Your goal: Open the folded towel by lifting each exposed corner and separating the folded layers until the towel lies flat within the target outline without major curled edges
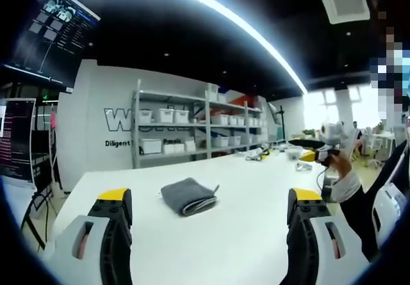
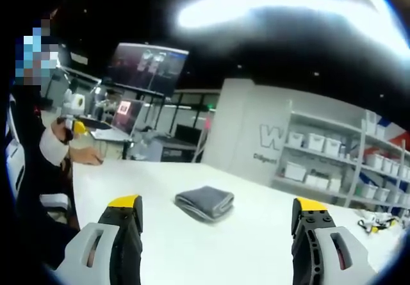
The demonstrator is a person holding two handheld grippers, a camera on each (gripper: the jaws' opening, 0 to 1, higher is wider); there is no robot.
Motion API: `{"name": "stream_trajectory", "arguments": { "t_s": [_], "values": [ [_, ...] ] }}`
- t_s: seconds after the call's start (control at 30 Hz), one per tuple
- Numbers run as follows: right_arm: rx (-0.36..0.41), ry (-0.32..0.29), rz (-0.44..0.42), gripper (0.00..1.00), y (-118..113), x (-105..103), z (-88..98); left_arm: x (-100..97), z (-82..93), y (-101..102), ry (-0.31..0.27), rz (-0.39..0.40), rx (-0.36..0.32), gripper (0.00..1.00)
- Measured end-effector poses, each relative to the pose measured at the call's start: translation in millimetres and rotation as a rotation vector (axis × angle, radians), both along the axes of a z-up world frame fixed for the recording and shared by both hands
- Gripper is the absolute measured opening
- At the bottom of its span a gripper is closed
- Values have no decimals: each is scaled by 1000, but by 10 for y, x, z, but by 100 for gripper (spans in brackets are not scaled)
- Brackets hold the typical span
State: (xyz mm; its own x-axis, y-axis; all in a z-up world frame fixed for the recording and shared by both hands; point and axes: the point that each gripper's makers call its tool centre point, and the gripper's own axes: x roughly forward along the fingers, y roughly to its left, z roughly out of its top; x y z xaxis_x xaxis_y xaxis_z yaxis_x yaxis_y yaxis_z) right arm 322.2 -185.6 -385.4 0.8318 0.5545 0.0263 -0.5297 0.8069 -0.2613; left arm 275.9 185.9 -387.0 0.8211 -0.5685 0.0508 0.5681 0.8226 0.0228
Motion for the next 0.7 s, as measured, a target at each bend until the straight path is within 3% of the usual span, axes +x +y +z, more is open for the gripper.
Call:
{"name": "stream_trajectory", "arguments": {
  "t_s": [0.7],
  "values": [
    [-6, -1, 20, 98, 98, 70, -13, -18, 31, 32, -6, 3, -5, 100]
  ]
}}
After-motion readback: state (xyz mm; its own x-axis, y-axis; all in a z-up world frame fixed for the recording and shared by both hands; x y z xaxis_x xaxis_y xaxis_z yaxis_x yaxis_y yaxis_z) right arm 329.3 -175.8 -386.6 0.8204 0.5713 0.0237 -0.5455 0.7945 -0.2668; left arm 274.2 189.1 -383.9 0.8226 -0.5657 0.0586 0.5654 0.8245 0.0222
